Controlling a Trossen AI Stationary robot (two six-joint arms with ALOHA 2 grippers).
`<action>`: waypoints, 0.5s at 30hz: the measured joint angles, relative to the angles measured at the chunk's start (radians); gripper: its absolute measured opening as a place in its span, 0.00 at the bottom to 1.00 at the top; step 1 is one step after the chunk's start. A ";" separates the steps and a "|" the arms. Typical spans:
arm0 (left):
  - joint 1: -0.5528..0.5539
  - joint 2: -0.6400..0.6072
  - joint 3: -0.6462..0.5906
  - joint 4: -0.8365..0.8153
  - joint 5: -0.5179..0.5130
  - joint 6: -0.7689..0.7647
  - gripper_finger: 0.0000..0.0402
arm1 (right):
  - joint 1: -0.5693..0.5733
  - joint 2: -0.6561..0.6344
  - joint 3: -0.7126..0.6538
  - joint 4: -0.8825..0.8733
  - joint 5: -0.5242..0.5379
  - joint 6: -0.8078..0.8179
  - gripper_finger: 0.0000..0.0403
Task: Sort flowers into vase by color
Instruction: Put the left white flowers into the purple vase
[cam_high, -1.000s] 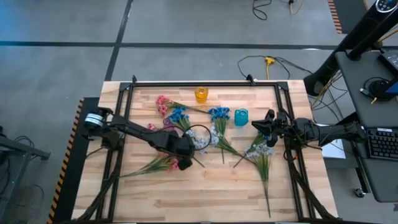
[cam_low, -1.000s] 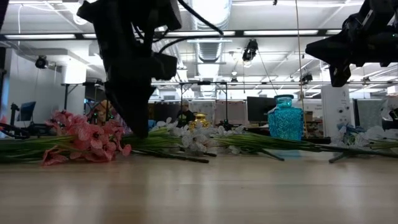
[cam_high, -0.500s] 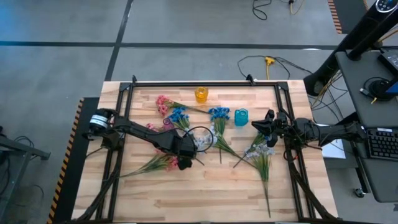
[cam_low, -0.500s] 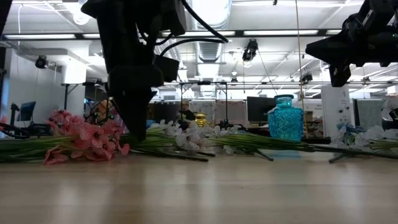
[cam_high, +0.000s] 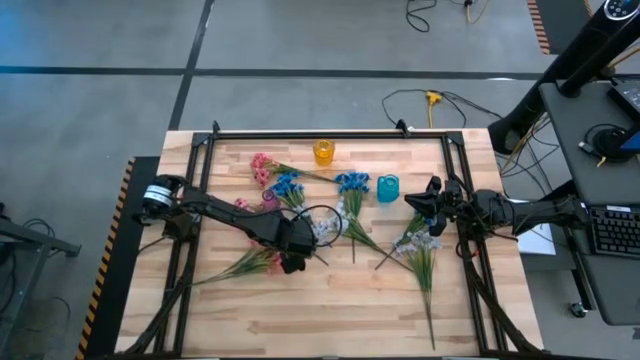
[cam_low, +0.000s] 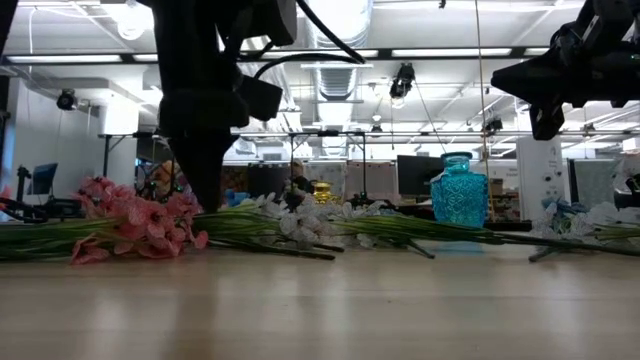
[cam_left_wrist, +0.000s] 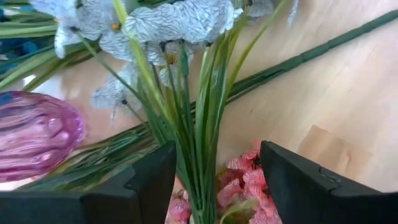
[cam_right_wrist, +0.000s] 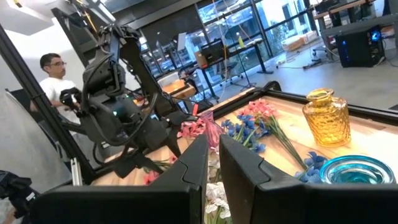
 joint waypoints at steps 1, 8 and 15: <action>0.000 0.000 0.003 -0.007 -0.004 -0.008 0.54 | 0.000 0.000 0.000 0.000 0.000 0.000 0.08; 0.003 0.005 -0.028 0.063 -0.033 -0.053 0.54 | 0.000 0.000 0.000 0.000 0.000 0.000 0.08; 0.003 0.015 -0.037 0.080 -0.111 -0.067 0.54 | 0.000 0.000 0.000 0.000 0.000 0.001 0.08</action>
